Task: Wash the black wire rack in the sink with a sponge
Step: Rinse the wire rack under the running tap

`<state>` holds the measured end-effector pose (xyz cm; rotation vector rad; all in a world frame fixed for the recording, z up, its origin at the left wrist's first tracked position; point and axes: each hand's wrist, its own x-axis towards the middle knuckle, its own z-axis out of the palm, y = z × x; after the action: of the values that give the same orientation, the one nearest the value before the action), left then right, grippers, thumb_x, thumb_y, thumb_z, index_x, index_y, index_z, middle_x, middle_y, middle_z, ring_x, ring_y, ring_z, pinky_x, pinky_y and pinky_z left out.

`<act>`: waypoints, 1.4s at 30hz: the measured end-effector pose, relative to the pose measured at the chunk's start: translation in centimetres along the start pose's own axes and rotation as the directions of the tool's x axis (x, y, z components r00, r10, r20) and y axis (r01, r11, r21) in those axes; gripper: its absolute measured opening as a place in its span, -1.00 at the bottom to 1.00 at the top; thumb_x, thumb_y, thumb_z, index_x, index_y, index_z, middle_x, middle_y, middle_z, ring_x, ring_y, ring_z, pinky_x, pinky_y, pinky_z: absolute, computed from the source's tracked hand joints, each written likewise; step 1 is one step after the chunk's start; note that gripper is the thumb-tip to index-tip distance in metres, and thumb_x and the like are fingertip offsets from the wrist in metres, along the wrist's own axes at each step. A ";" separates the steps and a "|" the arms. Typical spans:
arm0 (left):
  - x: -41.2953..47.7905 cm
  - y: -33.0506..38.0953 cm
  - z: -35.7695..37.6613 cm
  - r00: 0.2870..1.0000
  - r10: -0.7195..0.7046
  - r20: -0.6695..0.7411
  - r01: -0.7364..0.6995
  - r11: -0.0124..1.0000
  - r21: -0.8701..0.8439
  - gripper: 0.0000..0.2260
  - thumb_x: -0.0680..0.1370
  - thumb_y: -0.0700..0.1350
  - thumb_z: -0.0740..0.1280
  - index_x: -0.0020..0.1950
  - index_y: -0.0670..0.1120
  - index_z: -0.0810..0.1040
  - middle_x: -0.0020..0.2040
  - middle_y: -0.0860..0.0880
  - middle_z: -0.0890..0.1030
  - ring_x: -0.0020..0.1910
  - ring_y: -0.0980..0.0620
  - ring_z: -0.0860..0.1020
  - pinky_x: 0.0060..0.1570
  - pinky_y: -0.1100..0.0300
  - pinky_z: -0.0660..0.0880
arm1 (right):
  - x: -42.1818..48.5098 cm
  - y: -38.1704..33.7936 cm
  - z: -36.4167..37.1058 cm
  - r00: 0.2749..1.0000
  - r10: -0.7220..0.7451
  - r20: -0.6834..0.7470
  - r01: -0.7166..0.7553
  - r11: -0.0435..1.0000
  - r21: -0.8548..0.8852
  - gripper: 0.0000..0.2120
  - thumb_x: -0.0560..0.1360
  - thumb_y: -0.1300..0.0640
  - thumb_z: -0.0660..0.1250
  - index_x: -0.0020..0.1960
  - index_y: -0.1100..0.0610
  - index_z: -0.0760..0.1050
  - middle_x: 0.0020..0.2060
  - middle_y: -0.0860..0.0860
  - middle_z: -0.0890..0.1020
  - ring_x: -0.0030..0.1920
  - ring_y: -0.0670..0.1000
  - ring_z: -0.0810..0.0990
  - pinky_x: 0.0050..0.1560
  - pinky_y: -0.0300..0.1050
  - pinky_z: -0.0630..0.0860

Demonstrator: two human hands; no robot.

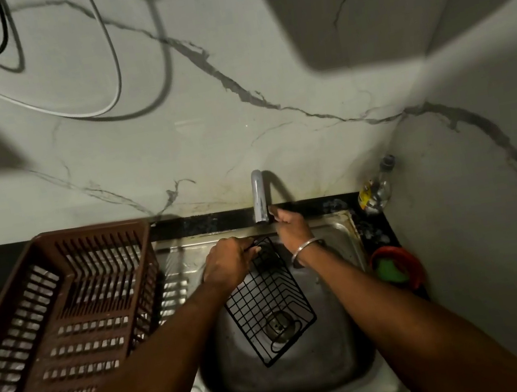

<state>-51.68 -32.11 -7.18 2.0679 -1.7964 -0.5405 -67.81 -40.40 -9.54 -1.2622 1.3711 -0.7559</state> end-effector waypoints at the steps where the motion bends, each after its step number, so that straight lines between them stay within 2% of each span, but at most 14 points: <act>1: 0.2 0.0 0.0 1.000 0.007 0.004 -0.007 1.000 -0.006 -0.78 0.65 0.14 0.42 0.26 0.16 0.72 -0.02 -0.01 0.76 -0.07 -0.03 0.68 0.02 -0.01 0.65 | 0.4 -0.4 0.6 1.000 0.015 0.006 -0.015 1.000 0.015 -0.56 0.65 0.30 0.20 0.38 -0.09 0.58 0.10 0.05 0.70 -0.14 0.01 0.62 -0.07 0.03 0.67; 5: 0.8 -0.2 -0.4 1.000 0.021 0.010 -0.021 1.000 -0.018 -0.83 0.65 0.10 0.42 0.20 0.15 0.74 -0.11 0.03 0.73 -0.14 0.01 0.65 -0.02 0.02 0.64 | 2.1 0.1 3.0 0.999 0.017 0.041 -0.013 0.995 -0.098 -0.72 0.66 0.11 0.27 0.29 0.09 0.65 0.06 0.11 0.72 0.07 0.13 0.68 0.19 0.11 0.63; 8: 1.1 -0.7 -0.5 0.999 0.037 0.019 -0.036 0.999 -0.025 -0.83 0.65 0.07 0.43 0.20 0.13 0.74 -0.09 0.02 0.73 -0.13 0.02 0.65 -0.05 0.06 0.62 | 2.7 0.3 3.4 1.000 0.028 0.009 -0.028 1.000 -0.012 -0.75 0.67 0.02 0.32 0.25 0.09 0.66 0.08 0.08 0.72 0.12 0.10 0.68 0.19 0.06 0.63; 11: 1.3 -1.0 -0.5 0.998 0.038 0.049 -0.037 0.999 -0.008 -0.84 0.64 0.11 0.43 0.17 0.13 0.74 -0.09 0.03 0.73 -0.11 0.01 0.66 -0.04 0.06 0.63 | 2.9 -0.1 2.8 0.986 -0.057 -0.153 0.067 0.996 0.056 -0.85 0.65 0.12 0.34 0.19 0.04 0.62 0.07 0.04 0.70 0.08 0.04 0.67 0.10 0.02 0.64; 15: 1.6 -0.9 -0.2 0.997 0.048 0.065 -0.049 0.999 0.000 -0.82 0.64 0.10 0.43 0.18 0.10 0.75 -0.09 0.04 0.73 -0.13 0.04 0.65 -0.03 0.03 0.65 | 3.8 0.8 3.3 0.999 0.006 -0.047 -0.005 1.000 0.015 -0.70 0.68 -0.03 0.25 0.19 0.08 0.69 0.07 0.08 0.73 0.10 0.11 0.68 0.18 0.08 0.62; 21: 2.1 -0.6 -0.4 0.996 0.058 0.074 -0.054 0.997 -0.054 -0.80 0.65 0.01 0.45 0.26 0.15 0.73 -0.06 0.06 0.75 -0.17 0.09 0.64 -0.03 0.08 0.63 | 3.6 -0.2 4.0 0.954 -0.019 0.299 0.037 0.998 -0.053 -0.61 0.74 0.07 0.21 0.55 0.06 0.43 0.39 0.13 0.53 0.35 0.13 0.54 0.25 -0.07 0.52; 23: 2.1 -0.7 -0.5 0.995 0.032 0.091 -0.027 0.998 -0.056 -0.79 0.65 0.02 0.45 0.28 0.16 0.72 -0.04 0.07 0.74 -0.15 0.09 0.63 -0.03 0.10 0.61 | 3.4 -0.1 4.0 0.957 0.006 0.289 -0.025 0.998 0.062 -0.63 0.73 0.07 0.22 0.52 0.08 0.43 0.39 0.16 0.55 0.33 0.11 0.56 0.15 -0.23 0.54; 25: 2.0 -0.9 -0.4 0.994 0.032 0.109 -0.026 0.998 -0.056 -0.77 0.64 0.02 0.46 0.30 0.16 0.71 0.00 0.06 0.75 -0.11 0.09 0.64 0.01 0.10 0.61 | 2.9 -0.4 3.4 0.968 0.015 0.249 -0.060 0.983 0.176 -0.76 0.70 0.14 0.30 0.35 0.08 0.54 0.26 0.18 0.66 0.22 0.08 0.64 -0.01 -0.30 0.59; 27: 2.1 -0.8 -0.5 0.991 0.058 0.121 -0.054 0.998 -0.041 -0.77 0.64 0.03 0.46 0.30 0.15 0.72 0.00 0.06 0.75 -0.12 0.08 0.64 0.01 0.10 0.61 | 2.4 -0.6 2.3 0.984 0.022 0.176 -0.070 0.961 0.268 -0.81 0.64 0.28 0.36 0.20 0.12 0.65 0.11 0.17 0.74 0.15 0.14 0.71 -0.01 -0.19 0.67; 29: 2.3 -0.5 -0.6 0.990 0.081 0.113 -0.076 0.996 -0.053 -0.78 0.64 0.01 0.46 0.29 0.12 0.73 -0.04 0.08 0.74 -0.17 0.11 0.61 -0.05 0.14 0.56 | 1.4 -0.1 1.6 0.989 0.008 0.148 -0.051 0.957 0.286 -0.78 0.61 0.31 0.37 0.20 0.15 0.68 0.08 0.12 0.75 0.16 0.15 0.72 0.13 -0.03 0.68; 32: 2.6 0.0 -1.0 0.985 0.145 0.096 -0.137 0.987 -0.085 -0.80 0.64 -0.02 0.48 0.25 0.06 0.75 0.02 0.04 0.77 -0.13 0.08 0.64 -0.03 0.17 0.53 | -1.0 1.0 0.6 0.973 -0.146 0.179 0.130 0.987 0.096 -0.82 0.64 0.16 0.38 0.17 -0.04 0.70 0.07 -0.03 0.75 0.16 -0.02 0.70 0.25 -0.06 0.62; 35: 2.8 0.2 -1.2 0.977 0.172 0.125 -0.161 0.983 -0.092 -0.84 0.61 -0.01 0.50 0.19 0.06 0.77 -0.01 0.07 0.77 -0.09 0.09 0.69 0.07 0.06 0.64 | -2.7 1.5 -0.3 0.937 -0.311 0.162 0.335 0.930 -0.154 -0.73 0.65 0.17 0.37 0.32 0.01 0.64 0.16 -0.10 0.71 0.15 -0.26 0.63 0.26 -0.28 0.55; 38: 2.6 0.5 -1.0 0.973 0.179 0.149 -0.156 0.976 -0.151 -0.86 0.60 -0.12 0.53 0.15 0.00 0.78 -0.05 0.17 0.72 -0.16 0.28 0.63 0.07 0.20 0.61 | -2.8 1.1 -1.4 0.903 -0.384 0.193 0.430 0.818 -0.383 -0.69 0.63 0.18 0.40 0.36 0.02 0.62 0.19 0.02 0.72 0.17 -0.11 0.65 0.28 -0.11 0.59; 42: 2.7 0.6 -1.3 0.978 0.138 0.157 -0.118 0.984 -0.133 -0.85 0.59 -0.12 0.53 0.14 0.04 0.78 0.01 0.07 0.77 -0.07 0.14 0.70 0.11 0.09 0.67 | -2.6 -0.1 -1.7 0.878 -0.433 0.204 0.466 0.674 -0.574 -0.75 0.59 0.17 0.41 0.22 -0.04 0.71 0.00 0.04 0.77 0.00 0.08 0.73 0.09 0.02 0.67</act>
<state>-51.18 -34.87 -5.92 1.8581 -1.9213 -0.7858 -69.79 -38.32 -8.34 -2.1866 1.3138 -0.6071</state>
